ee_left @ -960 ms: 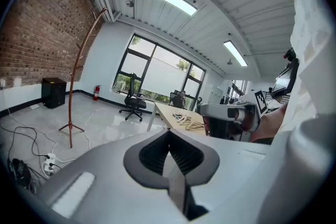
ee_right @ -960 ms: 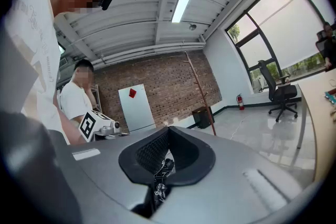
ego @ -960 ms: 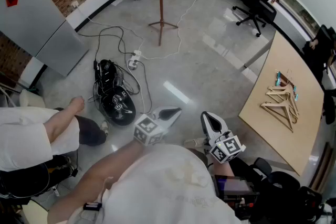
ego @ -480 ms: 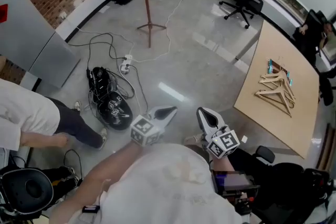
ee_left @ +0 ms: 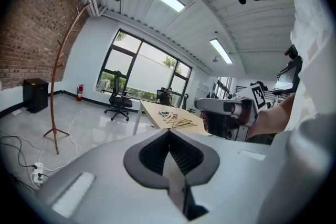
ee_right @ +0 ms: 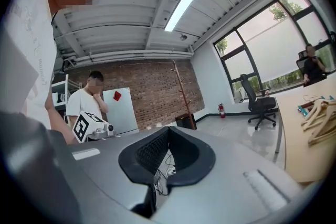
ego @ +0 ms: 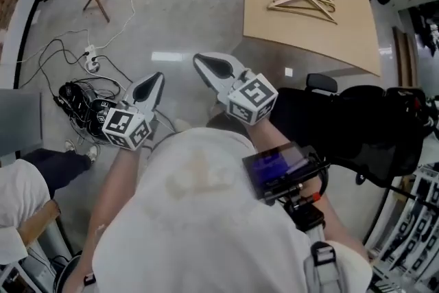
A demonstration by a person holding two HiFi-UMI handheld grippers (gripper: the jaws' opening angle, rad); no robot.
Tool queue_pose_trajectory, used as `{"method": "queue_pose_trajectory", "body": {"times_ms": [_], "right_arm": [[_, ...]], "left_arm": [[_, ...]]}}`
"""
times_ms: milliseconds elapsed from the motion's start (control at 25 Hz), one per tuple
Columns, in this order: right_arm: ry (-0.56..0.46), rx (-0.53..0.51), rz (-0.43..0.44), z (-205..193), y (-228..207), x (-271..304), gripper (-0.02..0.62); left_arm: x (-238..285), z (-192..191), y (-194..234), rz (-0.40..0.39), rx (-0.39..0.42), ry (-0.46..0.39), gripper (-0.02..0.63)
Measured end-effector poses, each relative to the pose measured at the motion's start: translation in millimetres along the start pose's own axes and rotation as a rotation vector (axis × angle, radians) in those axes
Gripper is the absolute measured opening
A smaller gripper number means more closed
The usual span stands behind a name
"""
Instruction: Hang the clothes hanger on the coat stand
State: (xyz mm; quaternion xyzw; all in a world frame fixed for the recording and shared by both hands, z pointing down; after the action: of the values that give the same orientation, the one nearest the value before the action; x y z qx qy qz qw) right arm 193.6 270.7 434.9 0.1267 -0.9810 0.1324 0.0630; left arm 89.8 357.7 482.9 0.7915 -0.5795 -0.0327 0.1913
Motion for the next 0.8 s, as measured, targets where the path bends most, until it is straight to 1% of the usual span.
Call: {"method": "queue_pose_trajectory", "body": {"times_ms": [240, 520, 600, 800], "right_arm": [[-0.003, 0.015, -0.041, 9.4, -14.1, -14.7, 0.014], [-0.006, 0.022, -0.049, 15.0, -43.6, -15.8, 0.014], [-0.006, 0.031, -0.06, 15.3, -56.9, -18.7, 0.014], [-0.005, 0.066, -0.13, 18.6, -108.1, -31.8, 0.014]], "left_arm": [[20.6, 4.5, -10.6, -0.033, -0.009, 0.029, 0.002], [49.8, 15.8, -7.5, -0.03, 0.006, 0.033, 0.002], [63.3, 16.2, -8.6, -0.032, 0.005, 0.041, 0.002], [113.0, 21.3, -18.0, -0.073, 0.01, 0.073, 0.002]]}}
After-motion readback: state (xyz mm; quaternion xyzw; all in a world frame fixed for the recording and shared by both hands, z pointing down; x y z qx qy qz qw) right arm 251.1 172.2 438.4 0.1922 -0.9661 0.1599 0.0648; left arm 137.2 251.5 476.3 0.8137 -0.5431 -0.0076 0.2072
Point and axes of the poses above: the fingertips, and each gripper's own axes: x forward along the fingers, y to its left, z out of its top, the point moved 3 cm from there along -x, backward along the fingers, and after that the axes turned 9 degrees about -z, right-handed, at the moved point
